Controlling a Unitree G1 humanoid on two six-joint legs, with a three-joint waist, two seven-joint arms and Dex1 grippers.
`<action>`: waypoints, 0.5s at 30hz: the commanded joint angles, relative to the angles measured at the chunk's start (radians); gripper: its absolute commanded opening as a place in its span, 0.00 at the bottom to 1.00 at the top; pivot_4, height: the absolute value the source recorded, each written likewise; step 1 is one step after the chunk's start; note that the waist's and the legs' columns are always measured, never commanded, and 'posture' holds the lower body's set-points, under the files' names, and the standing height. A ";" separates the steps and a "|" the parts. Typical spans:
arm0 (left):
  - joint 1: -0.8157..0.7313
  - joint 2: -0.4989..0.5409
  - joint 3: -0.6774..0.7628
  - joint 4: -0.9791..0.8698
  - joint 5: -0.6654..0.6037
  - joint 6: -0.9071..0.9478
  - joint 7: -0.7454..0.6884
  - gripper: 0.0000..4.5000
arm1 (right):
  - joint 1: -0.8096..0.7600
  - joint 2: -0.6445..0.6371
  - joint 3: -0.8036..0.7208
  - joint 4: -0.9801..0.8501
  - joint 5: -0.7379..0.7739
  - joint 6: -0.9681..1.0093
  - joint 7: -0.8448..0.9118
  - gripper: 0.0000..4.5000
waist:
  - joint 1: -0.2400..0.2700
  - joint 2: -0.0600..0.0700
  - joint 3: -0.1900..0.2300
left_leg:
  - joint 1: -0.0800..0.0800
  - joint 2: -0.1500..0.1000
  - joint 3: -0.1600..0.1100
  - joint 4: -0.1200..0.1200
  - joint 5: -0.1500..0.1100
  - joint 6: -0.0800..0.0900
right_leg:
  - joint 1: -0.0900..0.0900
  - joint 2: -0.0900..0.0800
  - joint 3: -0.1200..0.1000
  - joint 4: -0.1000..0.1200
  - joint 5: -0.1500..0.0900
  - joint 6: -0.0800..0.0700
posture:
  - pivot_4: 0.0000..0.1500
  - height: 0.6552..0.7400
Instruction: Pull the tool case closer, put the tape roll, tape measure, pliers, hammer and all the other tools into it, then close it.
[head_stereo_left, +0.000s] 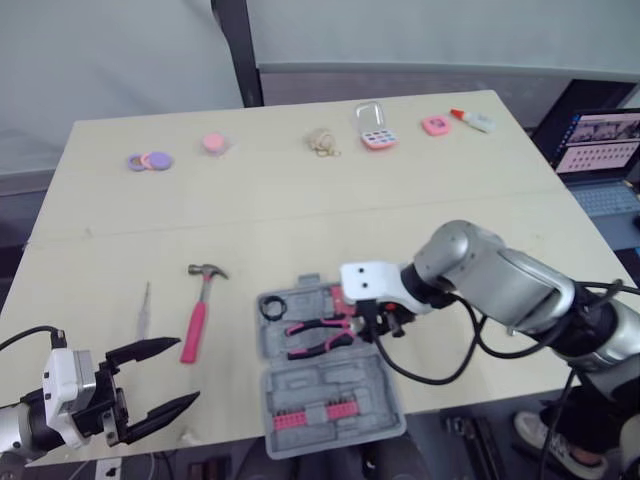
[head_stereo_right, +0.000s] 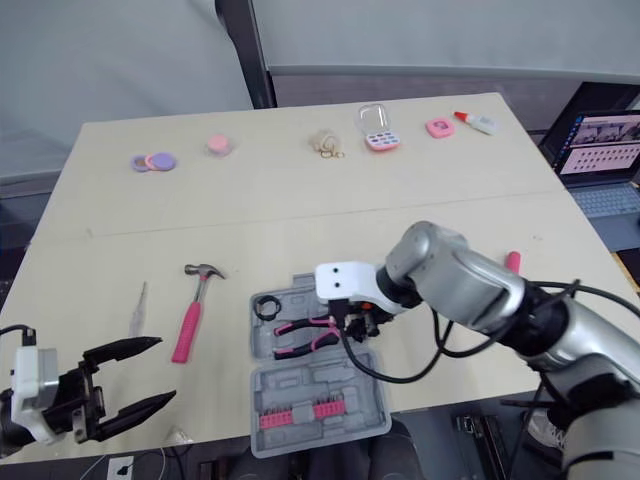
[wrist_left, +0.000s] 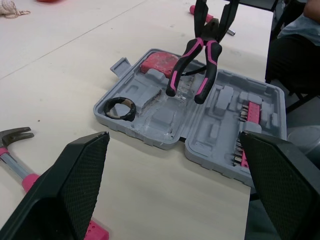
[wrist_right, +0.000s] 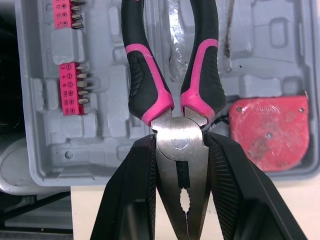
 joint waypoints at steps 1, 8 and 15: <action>0.018 -0.005 0.012 0.019 0.015 -0.037 -0.018 1.00 | -0.034 0.044 0.014 0.030 -0.024 0.026 -0.019 0.21 | -0.003 0.000 0.000 | -0.002 0.000 0.000 0.001 0.000 0.000 | -0.002 0.000 0.000 0.001 0.000 0.000 | 1.00 1.00; 0.013 -0.007 -0.004 0.046 0.032 -0.059 -0.017 1.00 | -0.042 0.139 0.044 0.109 -0.053 0.051 -0.062 0.21 | -0.021 0.000 0.000 | -0.006 -0.002 0.000 0.002 0.000 0.000 | -0.008 0.000 -0.003 0.005 0.001 -0.001 | 1.00 1.00; 0.021 -0.010 -0.016 0.041 0.042 -0.072 -0.012 1.00 | -0.024 0.188 0.062 0.132 -0.062 0.066 -0.094 0.21 | -0.025 0.000 0.000 | -0.006 -0.002 0.001 0.002 0.000 -0.001 | -0.010 -0.001 -0.009 0.007 0.001 -0.003 | 1.00 1.00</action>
